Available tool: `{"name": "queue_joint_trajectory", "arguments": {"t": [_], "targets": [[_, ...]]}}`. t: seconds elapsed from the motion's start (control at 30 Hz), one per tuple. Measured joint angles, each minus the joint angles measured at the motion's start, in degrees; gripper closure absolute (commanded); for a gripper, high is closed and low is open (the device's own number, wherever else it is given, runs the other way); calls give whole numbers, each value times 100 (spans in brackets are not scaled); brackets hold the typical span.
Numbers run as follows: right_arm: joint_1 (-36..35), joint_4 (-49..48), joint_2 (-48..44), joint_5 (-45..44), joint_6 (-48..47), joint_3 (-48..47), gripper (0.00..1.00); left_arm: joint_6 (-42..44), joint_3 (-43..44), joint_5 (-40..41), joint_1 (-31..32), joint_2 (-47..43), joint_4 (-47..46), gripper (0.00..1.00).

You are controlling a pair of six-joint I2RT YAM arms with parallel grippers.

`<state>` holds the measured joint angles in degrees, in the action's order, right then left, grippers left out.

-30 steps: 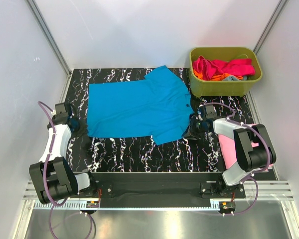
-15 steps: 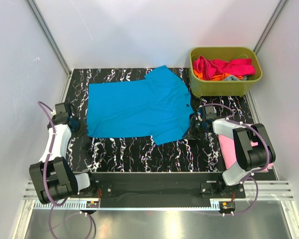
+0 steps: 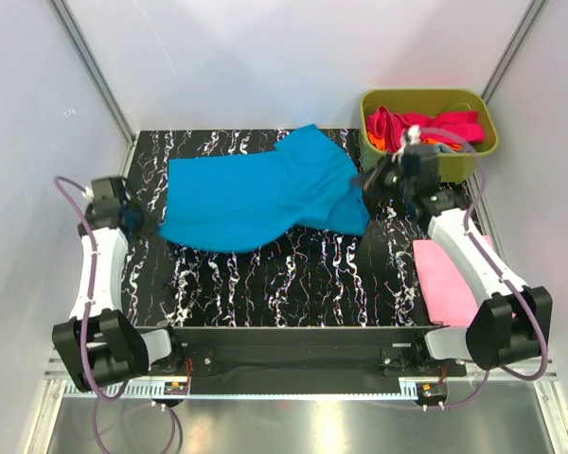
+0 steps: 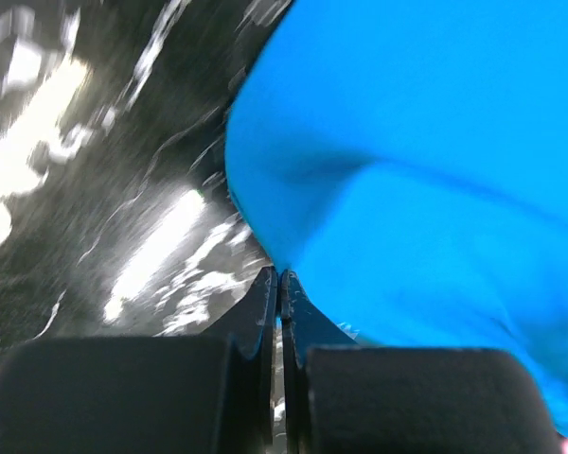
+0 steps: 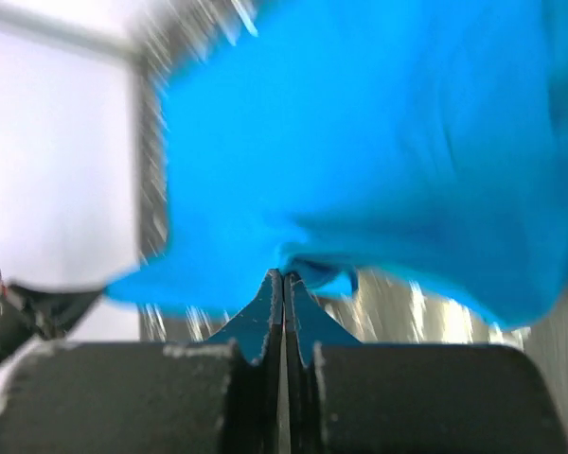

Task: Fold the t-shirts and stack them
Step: Flatten the tshirt out

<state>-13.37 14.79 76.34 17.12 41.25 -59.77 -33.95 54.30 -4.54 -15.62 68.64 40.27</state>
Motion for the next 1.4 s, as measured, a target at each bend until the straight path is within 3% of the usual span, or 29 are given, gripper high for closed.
{"name": "queue_joint_trajectory", "arguments": {"t": [0.4,0.73,0.9,1.13,1.27,1.4], "targets": [[251,-1261,494,-1029,-662,-3126,100,74,3884,-214,105,291,162,100],[251,-2299,-754,-1027,-1222,-3569,100,925,6008,109,341,-302,293,100],[249,-2559,-1569,-990,-1410,-3762,100,1257,6614,684,822,-901,444,100],[249,-2874,-1954,-785,-1449,-4354,100,1845,7197,1991,1685,-1421,514,100],[249,-2905,-1886,-680,-1449,-4472,100,2072,6846,2579,1864,-1508,494,99],[249,-3003,-1655,-643,-1445,-4133,100,2127,5775,2743,1875,-1504,398,95]]}}
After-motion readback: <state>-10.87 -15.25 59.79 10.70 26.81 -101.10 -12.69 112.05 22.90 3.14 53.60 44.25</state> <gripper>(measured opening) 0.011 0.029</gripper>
